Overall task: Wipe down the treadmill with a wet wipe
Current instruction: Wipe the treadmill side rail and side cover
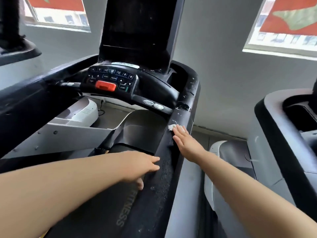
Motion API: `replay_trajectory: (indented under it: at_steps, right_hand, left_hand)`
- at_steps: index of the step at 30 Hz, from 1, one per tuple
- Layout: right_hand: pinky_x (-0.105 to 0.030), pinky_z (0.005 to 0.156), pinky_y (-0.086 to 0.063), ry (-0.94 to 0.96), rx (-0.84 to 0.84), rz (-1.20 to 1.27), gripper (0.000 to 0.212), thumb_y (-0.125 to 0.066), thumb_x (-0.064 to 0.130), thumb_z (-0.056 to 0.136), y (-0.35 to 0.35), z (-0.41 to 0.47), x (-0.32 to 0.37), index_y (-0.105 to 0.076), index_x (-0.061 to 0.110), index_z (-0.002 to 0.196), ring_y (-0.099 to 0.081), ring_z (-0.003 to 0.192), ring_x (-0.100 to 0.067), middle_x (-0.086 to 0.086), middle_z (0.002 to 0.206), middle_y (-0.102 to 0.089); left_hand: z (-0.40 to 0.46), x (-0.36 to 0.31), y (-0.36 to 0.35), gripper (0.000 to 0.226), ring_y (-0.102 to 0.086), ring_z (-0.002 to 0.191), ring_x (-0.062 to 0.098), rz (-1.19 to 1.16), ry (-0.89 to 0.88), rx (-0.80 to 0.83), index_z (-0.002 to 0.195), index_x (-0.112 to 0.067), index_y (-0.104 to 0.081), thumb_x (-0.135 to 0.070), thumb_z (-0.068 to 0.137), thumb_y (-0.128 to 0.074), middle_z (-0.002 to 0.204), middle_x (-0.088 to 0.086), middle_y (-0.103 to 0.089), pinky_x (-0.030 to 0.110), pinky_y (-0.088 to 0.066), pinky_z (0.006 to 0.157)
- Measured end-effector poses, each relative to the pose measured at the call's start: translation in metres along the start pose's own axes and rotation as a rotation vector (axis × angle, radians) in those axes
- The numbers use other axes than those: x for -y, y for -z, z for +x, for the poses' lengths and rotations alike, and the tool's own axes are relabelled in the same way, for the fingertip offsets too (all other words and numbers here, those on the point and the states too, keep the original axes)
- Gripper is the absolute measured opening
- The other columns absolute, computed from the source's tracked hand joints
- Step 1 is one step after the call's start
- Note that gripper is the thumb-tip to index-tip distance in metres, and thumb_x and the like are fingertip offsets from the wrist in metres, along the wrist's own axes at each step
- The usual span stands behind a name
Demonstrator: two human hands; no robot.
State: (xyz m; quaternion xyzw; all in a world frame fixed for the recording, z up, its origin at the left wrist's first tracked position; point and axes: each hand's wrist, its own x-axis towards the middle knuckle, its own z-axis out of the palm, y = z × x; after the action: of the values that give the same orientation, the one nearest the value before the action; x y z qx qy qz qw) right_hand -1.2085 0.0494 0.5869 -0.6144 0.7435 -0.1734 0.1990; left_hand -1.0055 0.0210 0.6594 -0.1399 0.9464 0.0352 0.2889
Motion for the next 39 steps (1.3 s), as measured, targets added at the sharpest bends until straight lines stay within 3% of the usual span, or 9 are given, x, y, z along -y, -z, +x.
replay_trajectory:
  at_steps: [4,10,15,18,23,29,32,35,39]
  right_hand:
    - [-0.021,0.112,0.007,0.033,-0.004,0.005,0.051,-0.022,0.028,0.105,0.009,0.02,-0.012,-0.009,0.013,0.151,0.01,0.145,-0.015,0.0,0.159,0.003]
    - [-0.01,0.108,0.012,0.372,0.068,-0.103,0.056,-0.01,0.045,0.099,0.007,-0.005,-0.032,-0.009,0.022,0.151,0.014,0.142,-0.005,0.013,0.153,0.008]
    - [-0.017,0.113,0.007,0.235,0.045,-0.148,0.05,-0.023,0.03,0.104,0.031,0.06,-0.053,-0.013,0.017,0.151,0.007,0.145,-0.01,0.005,0.158,0.0]
    - [-0.029,0.118,0.001,0.149,0.003,-0.162,0.05,-0.02,0.034,0.104,0.035,0.081,-0.055,-0.017,0.017,0.151,0.003,0.146,-0.015,0.0,0.159,-0.005]
    - [-0.014,0.109,0.016,0.492,0.075,-0.124,0.079,0.004,0.057,0.09,0.007,0.004,-0.02,-0.021,0.012,0.15,0.006,0.143,-0.011,0.002,0.156,-0.006]
    - [-0.024,0.116,0.008,0.699,0.279,-0.133,0.068,-0.007,0.047,0.098,-0.007,-0.055,-0.002,-0.029,0.006,0.147,-0.003,0.145,-0.018,-0.007,0.156,-0.019]
    - [-0.029,0.118,-0.004,0.645,0.207,-0.151,0.077,0.001,0.056,0.094,-0.003,-0.038,-0.007,-0.031,0.01,0.147,-0.011,0.145,-0.019,-0.006,0.155,-0.024]
    - [-0.017,0.113,0.011,0.568,0.142,-0.161,0.085,0.008,0.059,0.088,-0.005,-0.033,-0.003,-0.025,0.01,0.149,-0.002,0.145,-0.016,-0.005,0.157,-0.018]
    - [-0.027,0.116,-0.001,0.763,0.221,-0.229,0.063,-0.009,0.042,0.101,-0.035,-0.075,0.023,-0.042,0.004,0.14,-0.027,0.139,-0.03,-0.012,0.146,-0.042]
  left_hand:
    - [0.021,0.018,0.011,0.091,-0.014,0.144,0.019,-0.037,0.092,0.007,0.152,-0.018,-0.01,-0.036,0.084,-0.067,0.159,-0.002,0.004,0.032,-0.023,0.111]
    - [0.067,0.057,0.038,0.067,-0.036,0.134,0.023,-0.01,0.122,-0.021,0.141,-0.012,-0.04,-0.039,0.085,-0.065,0.146,0.006,-0.038,0.036,-0.032,0.107]
    - [0.109,0.08,0.051,0.058,-0.049,0.117,0.024,-0.042,0.147,-0.118,0.128,-0.013,-0.053,-0.043,0.081,-0.069,0.127,0.005,-0.053,0.037,-0.042,0.096]
    - [0.122,0.091,0.052,0.058,-0.05,0.118,0.024,-0.1,0.175,-0.195,0.127,-0.015,-0.054,-0.041,0.078,-0.072,0.127,0.005,-0.055,0.036,-0.042,0.097]
    - [0.124,0.105,0.047,0.053,-0.044,0.127,0.02,-0.097,0.243,-0.182,0.135,-0.022,-0.048,-0.017,0.085,-0.065,0.138,0.002,-0.047,0.035,-0.037,0.104]
    - [0.122,0.087,0.049,0.052,-0.044,0.127,0.024,-0.117,0.201,-0.213,0.134,-0.014,-0.048,-0.018,0.085,-0.066,0.137,0.007,-0.048,0.035,-0.037,0.103]
    - [0.117,0.084,0.054,0.058,-0.04,0.131,0.023,-0.118,0.19,-0.22,0.139,-0.017,-0.043,-0.015,0.086,-0.065,0.142,0.006,-0.043,0.034,-0.033,0.106]
    - [0.109,0.082,0.055,0.06,-0.039,0.132,0.021,-0.133,0.174,-0.216,0.141,-0.021,-0.041,-0.011,0.086,-0.063,0.144,0.004,-0.042,0.034,-0.033,0.107]
    - [0.103,0.077,0.054,0.061,-0.038,0.132,0.023,-0.138,0.142,-0.176,0.142,-0.021,-0.04,-0.004,0.086,-0.057,0.145,0.005,-0.04,0.035,-0.033,0.107]
